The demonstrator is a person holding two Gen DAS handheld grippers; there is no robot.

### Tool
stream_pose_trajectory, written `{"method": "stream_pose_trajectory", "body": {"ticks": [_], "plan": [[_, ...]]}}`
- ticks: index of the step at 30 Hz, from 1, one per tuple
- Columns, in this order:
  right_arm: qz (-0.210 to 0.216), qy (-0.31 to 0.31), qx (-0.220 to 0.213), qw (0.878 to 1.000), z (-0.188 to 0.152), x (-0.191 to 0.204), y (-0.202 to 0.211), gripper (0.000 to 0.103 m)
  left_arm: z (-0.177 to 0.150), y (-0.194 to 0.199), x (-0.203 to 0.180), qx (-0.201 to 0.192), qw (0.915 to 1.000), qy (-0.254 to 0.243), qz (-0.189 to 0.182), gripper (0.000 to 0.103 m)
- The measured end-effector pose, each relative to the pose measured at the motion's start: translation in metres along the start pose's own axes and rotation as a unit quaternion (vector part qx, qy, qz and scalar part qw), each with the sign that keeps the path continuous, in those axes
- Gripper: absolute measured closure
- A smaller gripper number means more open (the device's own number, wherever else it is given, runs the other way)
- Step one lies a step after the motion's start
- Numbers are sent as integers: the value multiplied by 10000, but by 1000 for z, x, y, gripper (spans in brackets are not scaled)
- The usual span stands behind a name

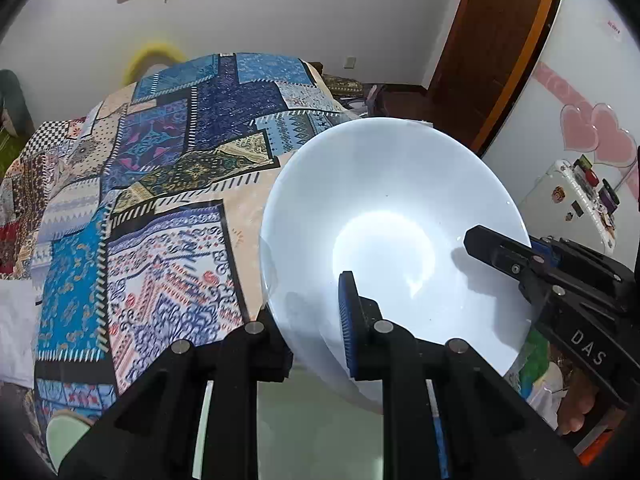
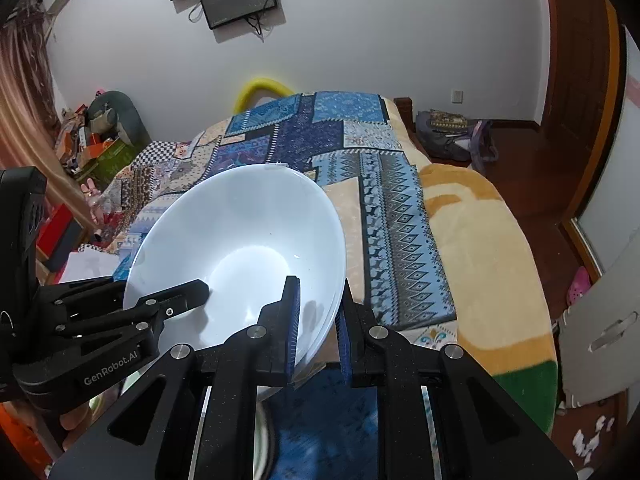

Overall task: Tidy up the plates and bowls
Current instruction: 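Lift and carry the white spotted bowl with the left tool toward the nested bowls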

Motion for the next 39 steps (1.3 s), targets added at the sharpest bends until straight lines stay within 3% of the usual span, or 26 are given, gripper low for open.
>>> {"method": "stream_pose_trajectory", "body": {"ticks": [21, 39], "plan": [[296, 349, -215, 9987, -21, 90, 30, 88, -51, 101, 52, -396, 9987, 238, 202, 84], [958, 684, 37, 9930, -59, 172, 13, 87, -113, 145, 135, -395, 9940, 784, 654, 84]]}}
Point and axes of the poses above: each gripper's, at about its wrist camera, not at the fingertips, and y roughly against the way its jaws point, x to its left, z to its top, the point moved 10 cm from there along -y, roughly the way its jaws point, and after that the axes turned 5 degrees about z, right-handed, at the moved point
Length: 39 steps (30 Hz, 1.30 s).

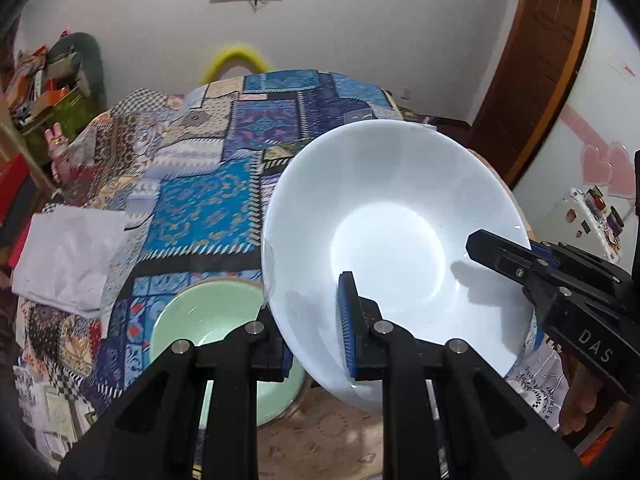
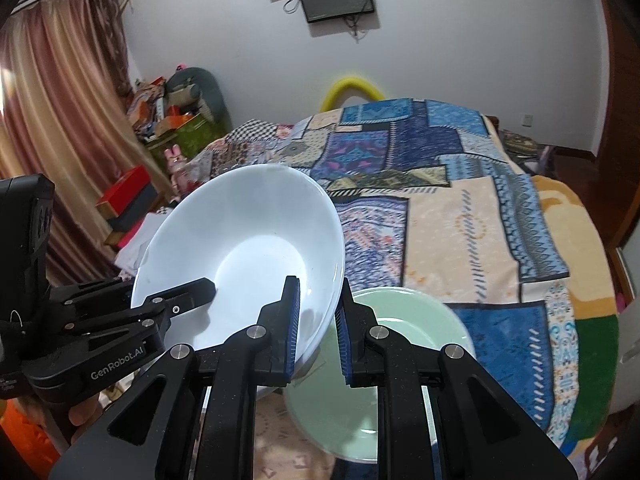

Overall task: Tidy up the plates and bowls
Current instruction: 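Lift and carry the white spotted bowl with the left tool toward the nested bowls, then lower the white spotted bowl into the nested green and pink bowls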

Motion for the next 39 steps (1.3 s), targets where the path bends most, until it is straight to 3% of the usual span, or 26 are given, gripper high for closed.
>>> {"method": "stream_pose_trajectory", "body": {"ticks": [11, 23, 39], "plan": [[290, 67, 319, 9990, -18, 35, -32, 87, -27, -2, 48, 95, 9993, 210, 290, 84], [482, 100, 799, 9956, -43, 62, -77, 88, -60, -29, 97, 452, 9965, 598, 379, 84], [523, 44, 1259, 9906, -67, 67, -108, 88, -91, -61, 122, 879, 9931, 665, 393, 84]]}}
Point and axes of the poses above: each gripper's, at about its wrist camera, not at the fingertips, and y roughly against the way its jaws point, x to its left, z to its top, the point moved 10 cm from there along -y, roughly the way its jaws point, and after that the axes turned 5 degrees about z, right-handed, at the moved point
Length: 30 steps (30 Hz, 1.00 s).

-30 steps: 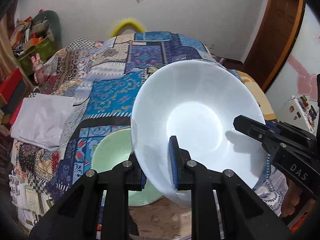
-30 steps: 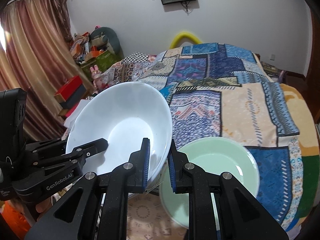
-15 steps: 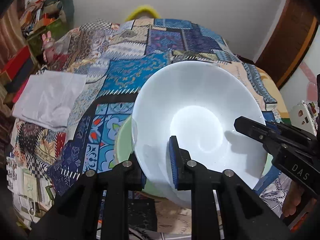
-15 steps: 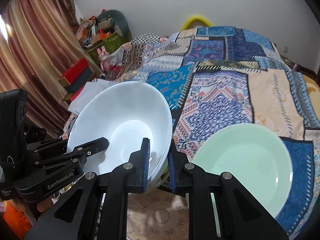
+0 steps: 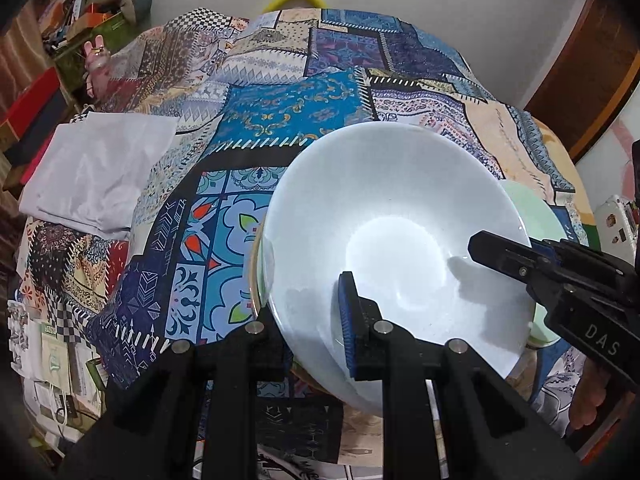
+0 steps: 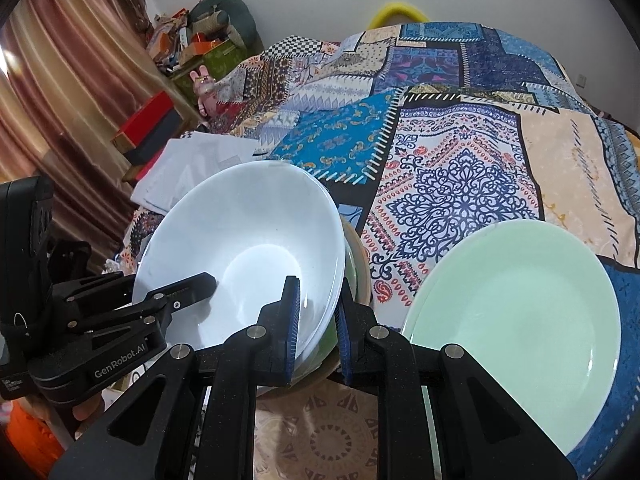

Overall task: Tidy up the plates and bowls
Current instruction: 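Lower the white spotted bowl into the nested green and pink bowls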

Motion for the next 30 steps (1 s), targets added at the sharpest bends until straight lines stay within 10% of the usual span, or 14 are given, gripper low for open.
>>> {"method": "stream_pose_trajectory", "body": {"ticks": [23, 30], "plan": [[-247, 239, 49, 9994, 1, -7, 7, 76, 5, 14, 11, -141, 9998, 130, -12, 84], [-337, 322, -61, 9989, 5, -9, 13, 67, 14, 34, 16, -626, 9975, -132, 305, 53]]}}
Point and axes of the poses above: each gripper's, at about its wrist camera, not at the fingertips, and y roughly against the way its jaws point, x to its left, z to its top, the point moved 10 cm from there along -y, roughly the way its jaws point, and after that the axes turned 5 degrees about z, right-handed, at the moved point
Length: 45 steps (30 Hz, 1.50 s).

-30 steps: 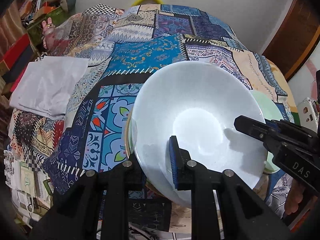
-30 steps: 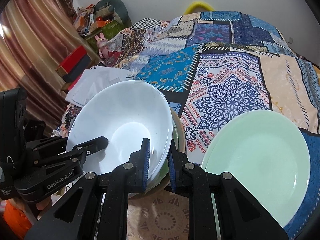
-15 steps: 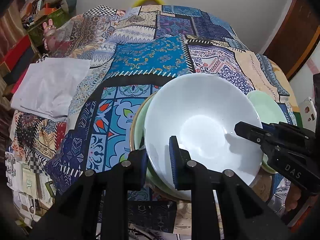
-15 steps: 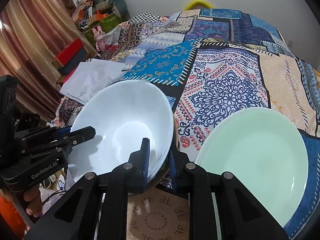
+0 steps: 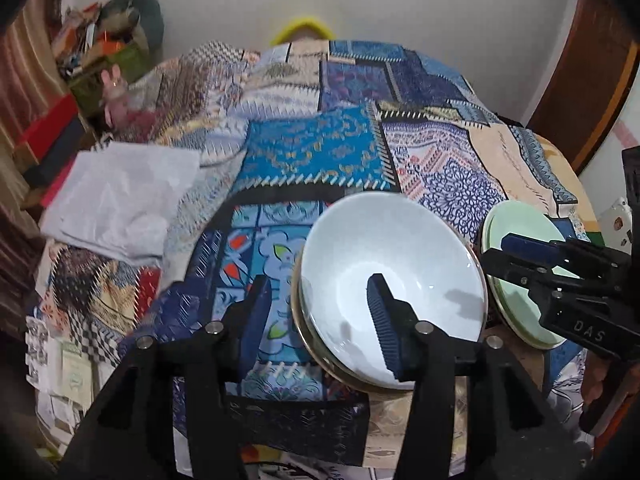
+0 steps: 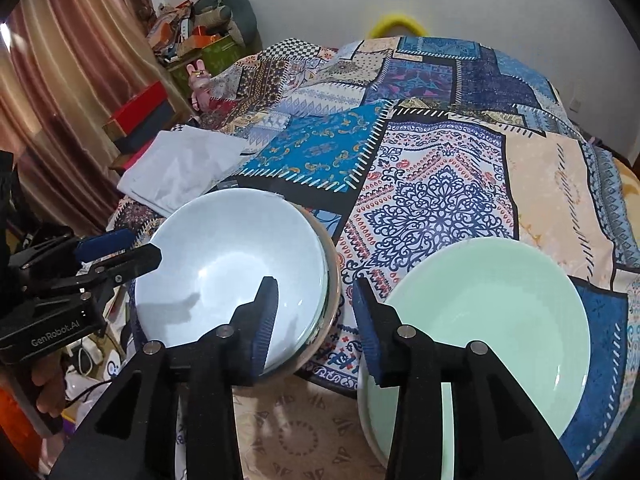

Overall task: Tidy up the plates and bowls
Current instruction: 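Lower the white spotted bowl into the nested green and pink bowls, then lift the nested bowl stack with the left tool over the plate stack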

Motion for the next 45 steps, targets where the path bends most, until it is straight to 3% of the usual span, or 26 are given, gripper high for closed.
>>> {"method": "stream_pose_trajectory", "body": {"ticks": [8, 23, 30, 45], "plan": [[95, -91, 193, 9997, -10, -1, -16, 63, -20, -23, 9, 464, 9988, 164, -80, 51], [405, -237, 561, 9973, -24, 8, -48, 63, -43, -60, -4, 980, 9910, 509, -753, 53], [394, -351, 573, 9970, -27, 5, -55, 73, -44, -61, -11, 957, 9876, 664, -1054, 62], [362, -512, 475, 9969, -21, 0, -50, 75, -36, -55, -12, 741, 9928, 627, -701, 62]]}}
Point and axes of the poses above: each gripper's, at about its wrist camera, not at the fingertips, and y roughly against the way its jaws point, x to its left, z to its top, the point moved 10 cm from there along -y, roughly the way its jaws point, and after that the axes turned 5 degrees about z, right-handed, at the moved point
